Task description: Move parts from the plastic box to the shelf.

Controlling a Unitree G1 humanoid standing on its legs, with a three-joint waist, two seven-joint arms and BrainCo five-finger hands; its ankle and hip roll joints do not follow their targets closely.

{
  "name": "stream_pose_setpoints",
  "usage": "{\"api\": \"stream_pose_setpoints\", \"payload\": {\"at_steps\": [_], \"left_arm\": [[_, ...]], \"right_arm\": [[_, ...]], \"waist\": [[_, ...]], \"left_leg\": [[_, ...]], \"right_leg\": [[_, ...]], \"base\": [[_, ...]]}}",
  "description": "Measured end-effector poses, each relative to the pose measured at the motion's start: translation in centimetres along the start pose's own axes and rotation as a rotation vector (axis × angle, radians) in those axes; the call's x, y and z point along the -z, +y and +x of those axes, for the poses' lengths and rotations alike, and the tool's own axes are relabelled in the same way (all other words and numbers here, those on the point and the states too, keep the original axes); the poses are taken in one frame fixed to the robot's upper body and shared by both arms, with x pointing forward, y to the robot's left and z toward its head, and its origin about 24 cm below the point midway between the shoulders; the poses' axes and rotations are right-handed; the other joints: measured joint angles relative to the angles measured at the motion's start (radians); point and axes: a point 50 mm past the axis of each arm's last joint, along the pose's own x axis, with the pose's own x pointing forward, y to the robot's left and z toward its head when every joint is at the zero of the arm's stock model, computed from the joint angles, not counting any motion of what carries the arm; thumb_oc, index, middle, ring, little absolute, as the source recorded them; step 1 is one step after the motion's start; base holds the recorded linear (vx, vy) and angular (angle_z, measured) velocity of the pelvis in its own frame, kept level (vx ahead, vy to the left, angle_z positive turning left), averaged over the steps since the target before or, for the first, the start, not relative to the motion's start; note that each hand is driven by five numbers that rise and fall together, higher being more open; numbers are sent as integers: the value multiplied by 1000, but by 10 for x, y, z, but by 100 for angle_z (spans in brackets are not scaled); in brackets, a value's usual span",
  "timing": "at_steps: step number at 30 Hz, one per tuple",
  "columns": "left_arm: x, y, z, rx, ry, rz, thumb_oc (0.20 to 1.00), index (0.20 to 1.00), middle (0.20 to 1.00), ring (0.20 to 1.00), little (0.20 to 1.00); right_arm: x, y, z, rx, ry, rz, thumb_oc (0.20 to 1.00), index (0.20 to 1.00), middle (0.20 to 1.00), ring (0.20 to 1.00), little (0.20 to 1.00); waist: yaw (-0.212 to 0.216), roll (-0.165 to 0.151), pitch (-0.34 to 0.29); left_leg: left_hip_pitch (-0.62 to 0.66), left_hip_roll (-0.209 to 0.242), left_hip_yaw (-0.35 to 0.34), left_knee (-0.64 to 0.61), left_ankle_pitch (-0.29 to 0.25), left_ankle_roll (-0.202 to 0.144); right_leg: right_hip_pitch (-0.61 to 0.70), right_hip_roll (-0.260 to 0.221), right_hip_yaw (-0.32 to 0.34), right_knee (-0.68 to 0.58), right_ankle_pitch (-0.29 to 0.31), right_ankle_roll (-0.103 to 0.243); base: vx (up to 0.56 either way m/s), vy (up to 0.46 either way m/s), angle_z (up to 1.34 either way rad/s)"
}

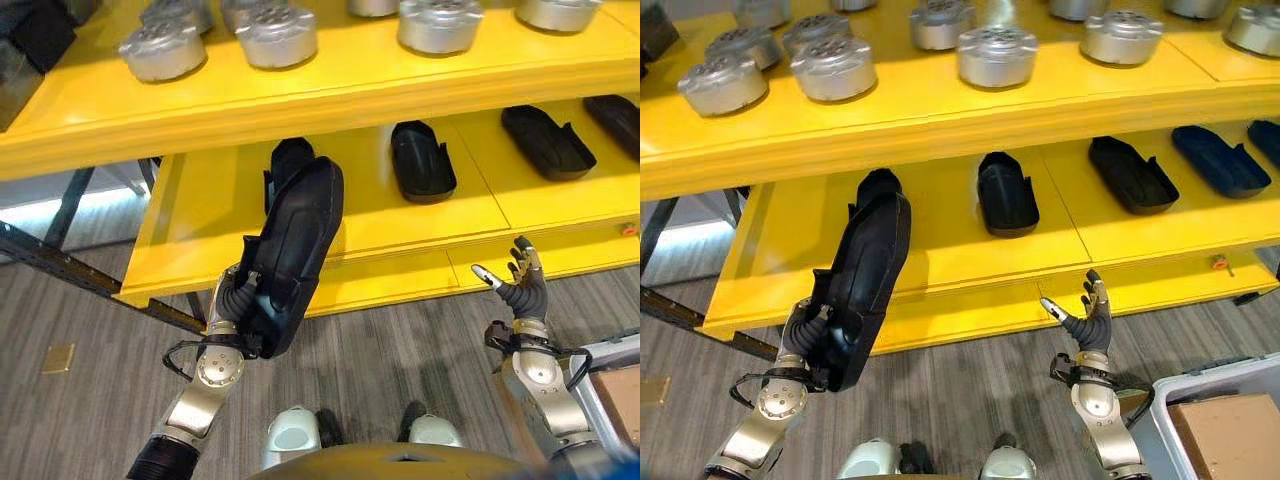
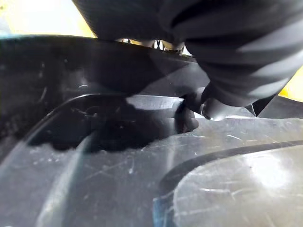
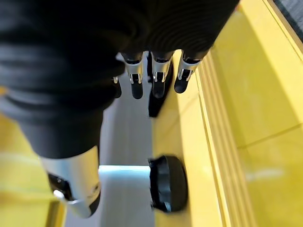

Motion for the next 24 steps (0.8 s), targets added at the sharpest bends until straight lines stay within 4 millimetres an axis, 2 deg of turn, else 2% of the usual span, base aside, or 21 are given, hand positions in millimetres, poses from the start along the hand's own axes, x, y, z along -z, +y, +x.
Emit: {"api": "stream_pose_setpoints", "payload": {"at_steps": [1, 3, 4, 6, 8, 9, 10, 11, 12, 13, 14, 15, 16, 18, 19, 21, 22, 24], "left_arm": [[-2, 0, 1, -5, -7, -6, 200, 200, 200, 200, 200], [-2, -3, 1, -5, 1, -22, 200, 200, 200, 200, 200], [-1, -1, 1, -8, 13, -27, 200, 200, 200, 200, 200], [3, 2, 2, -20, 35, -26, 200, 200, 200, 200, 200], [15, 4, -4, -22, 86, -24, 200, 200, 200, 200, 200], [20, 5, -6, -22, 106, -16, 200, 200, 200, 200, 200], [23, 5, -9, -18, 115, -13, 200, 200, 200, 200, 200], [21, 4, -8, -17, 102, -20, 200, 200, 200, 200, 200], [18, 2, -7, -10, 85, -26, 200, 200, 200, 200, 200], [14, -1, -5, -1, 66, -32, 200, 200, 200, 200, 200], [5, -3, 1, 9, 22, -43, 200, 200, 200, 200, 200], [-5, 5, 12, -22, -29, -44, 200, 200, 200, 200, 200], [-4, 10, 13, -27, -27, -26, 200, 200, 200, 200, 200], [1, 8, 10, -15, -11, -15, 200, 200, 200, 200, 200], [2, 12, 4, -15, -24, 5, 200, 200, 200, 200, 200], [2, 17, -1, -6, -47, 37, 200, 200, 200, 200, 200], [4, 19, -5, -3, -54, 37, 200, 200, 200, 200, 200], [1, 23, -3, -5, -86, 82, 200, 200, 200, 200, 200]], "right_arm": [[0, -2, 0, -2, 0, -9, 1000, 1000, 1000, 1000, 1000], [2, -11, -1, -16, 6, -53, 1000, 1000, 1000, 1000, 1000], [3, -13, -3, -21, 13, -64, 1000, 1000, 1000, 1000, 1000], [10, -14, -10, -42, 46, -76, 1000, 1000, 1000, 1000, 1000], [11, -15, -12, -50, 49, -74, 1000, 1000, 1000, 1000, 1000], [10, -15, -11, -56, 48, -74, 1000, 1000, 1000, 1000, 1000], [10, -18, -11, -48, 46, -79, 1000, 1000, 1000, 1000, 1000], [8, -21, -9, -38, 36, -83, 1000, 1000, 1000, 1000, 1000], [6, -24, -7, -33, 27, -95, 1000, 1000, 1000, 1000, 1000], [5, -27, -5, -20, 23, -99, 1000, 1000, 1000, 1000, 1000], [3, -33, -1, 2, 15, -114, 1000, 1000, 1000, 1000, 1000], [9, -22, -7, 0, 41, -66, 1000, 1000, 1000, 1000, 1000], [13, -21, -11, 11, 60, -49, 1000, 1000, 1000, 1000, 1000], [12, -26, -12, 60, 59, -26, 1000, 1000, 1000, 1000, 1000], [11, -25, -13, 46, 56, -25, 1000, 1000, 1000, 1000, 1000], [9, -19, -13, 11, 47, -12, 1000, 1000, 1000, 1000, 1000], [0, -10, -13, -38, 13, 19, 1000, 1000, 1000, 1000, 1000], [-14, 5, -10, -128, -51, 55, 1000, 1000, 1000, 1000, 1000]], "waist": [[-8, 10, 3], [-20, 38, 0], [-19, 38, 1], [-4, -11, 10], [10, -29, 7], [8, -34, 9], [-7, -28, 4], [-18, -13, 3], [-21, -4, 3], [-22, 14, 8], [-24, 56, 1], [-1, 2, 6], [18, -24, 5], [21, -27, 5], [35, -26, 0], [44, -45, -4], [67, -65, -5], [71, -90, 8]], "left_leg": [[29, 19, -6, -76, 36, -3], [74, 49, -41, -163, 153, -20], [97, 35, -51, -197, 156, -23], [83, 19, -104, -157, 188, -74], [78, 22, -128, -117, 187, -80], [71, 43, -112, -70, 165, -78], [68, 115, -78, -70, 158, -90], [68, 165, -50, -82, 159, -91], [79, 182, -33, -114, 168, -88], [88, 171, -40, -141, 164, -95], [100, 111, -44, -173, 135, -86], [119, 36, -31, -185, 46, -125], [116, 9, -30, -174, 28, -111], [107, -22, -57, -163, 5, -74], [97, -37, -61, -165, -21, -39], [81, -62, -68, -177, -18, -20], [58, -78, -67, -168, -20, -13], [25, -83, -89, -161, -10, 3]], "right_leg": [[-16, 2, 14, 26, -10, 1], [-45, 13, 30, 58, -20, 12], [-56, 7, 49, 66, -27, 22], [-72, -24, 76, 80, -39, 24], [-77, -43, 88, 80, -21, 21], [-73, -53, 92, 84, -18, 11], [-84, -54, 91, 107, -28, 15], [-101, -65, 94, 146, -39, 22], [-129, -86, 104, 187, -47, 35], [-139, -98, 116, 203, -42, 52], [-142, -110, 115, 202, -19, 92], [-115, -175, 116, 155, 45, 138], [-110, -192, 112, 130, 99, 135], [-79, -230, 98, 118, 204, 123], [-85, -232, 98, 104, 282, 147], [-86, -225, 84, 96, 279, 154], [-81, -220, 70, 55, 293, 142], [-80, -219, 71, 15, 366, 140]], "base": [[64, 139, -25], [76, 161, -37], [66, 154, -36], [36, 211, -45], [-27, 328, -48], [-74, 345, -14], [-88, 373, -1], [-53, 377, 4], [-29, 387, 0], [-8, 532, 0], [-5, 809, 26], [0, 845, 20], [1, 730, 33], [-20, 504, 39], [-52, 561, 38], [-70, 522, 19], [-101, 582, 20], [-92, 441, 28]]}}
